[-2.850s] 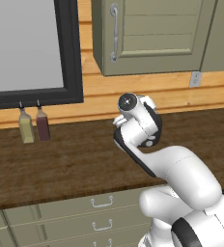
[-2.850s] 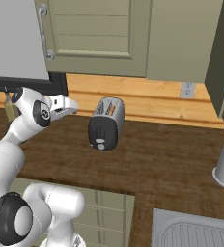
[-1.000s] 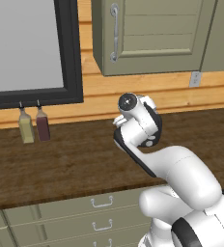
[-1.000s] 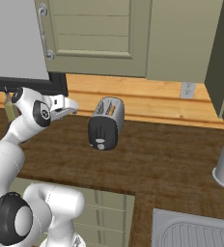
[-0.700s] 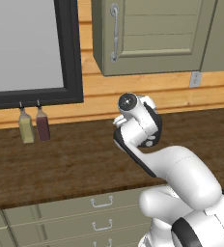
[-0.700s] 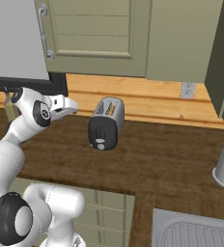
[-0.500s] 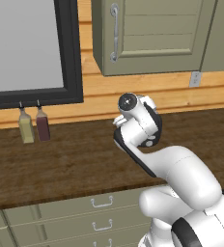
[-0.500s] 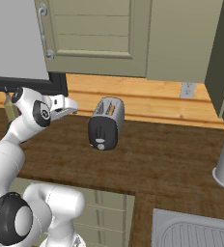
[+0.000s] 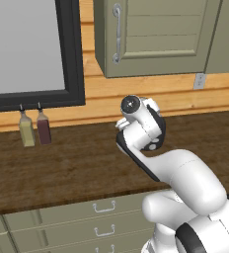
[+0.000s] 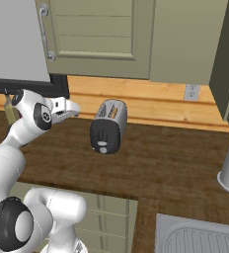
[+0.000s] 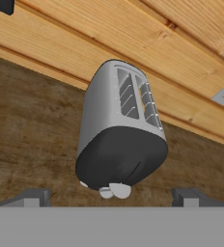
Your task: Start the toaster. Once the lever pops up, take the bread to the plate on the dining counter.
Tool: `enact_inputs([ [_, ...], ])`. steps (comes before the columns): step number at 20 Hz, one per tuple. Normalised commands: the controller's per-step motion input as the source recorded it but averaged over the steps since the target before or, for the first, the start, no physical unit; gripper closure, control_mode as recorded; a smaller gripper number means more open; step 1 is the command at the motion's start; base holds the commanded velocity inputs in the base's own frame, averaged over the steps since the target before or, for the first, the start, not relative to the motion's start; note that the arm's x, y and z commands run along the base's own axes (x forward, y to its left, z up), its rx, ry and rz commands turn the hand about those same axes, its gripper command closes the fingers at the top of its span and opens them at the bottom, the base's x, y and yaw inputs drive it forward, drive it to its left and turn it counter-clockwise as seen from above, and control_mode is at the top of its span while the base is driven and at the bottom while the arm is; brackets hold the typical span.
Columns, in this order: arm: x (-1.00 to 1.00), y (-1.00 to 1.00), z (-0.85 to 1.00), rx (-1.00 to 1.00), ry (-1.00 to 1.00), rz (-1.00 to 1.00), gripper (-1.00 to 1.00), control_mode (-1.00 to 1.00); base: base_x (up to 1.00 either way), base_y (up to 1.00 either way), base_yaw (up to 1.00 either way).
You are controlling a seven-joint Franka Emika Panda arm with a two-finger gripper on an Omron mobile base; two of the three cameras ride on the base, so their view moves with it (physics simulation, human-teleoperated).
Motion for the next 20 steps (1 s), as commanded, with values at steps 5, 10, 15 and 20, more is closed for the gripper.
enact_inputs([
  [5,0.0,0.0,0.0,0.0,0.0,0.0,-1.0,-1.0,0.0,0.0,0.0],
  [10,0.0,0.0,0.0,0.0,0.0,0.0,-1.0,-1.0,0.0,0.0,0.0],
  [15,0.0,0.0,0.0,0.0,0.0,0.0,-1.0,-1.0,0.0,0.0,0.0],
  [20,0.0,0.0,0.0,0.0,0.0,0.0,-1.0,-1.0,0.0,0.0,0.0],
])
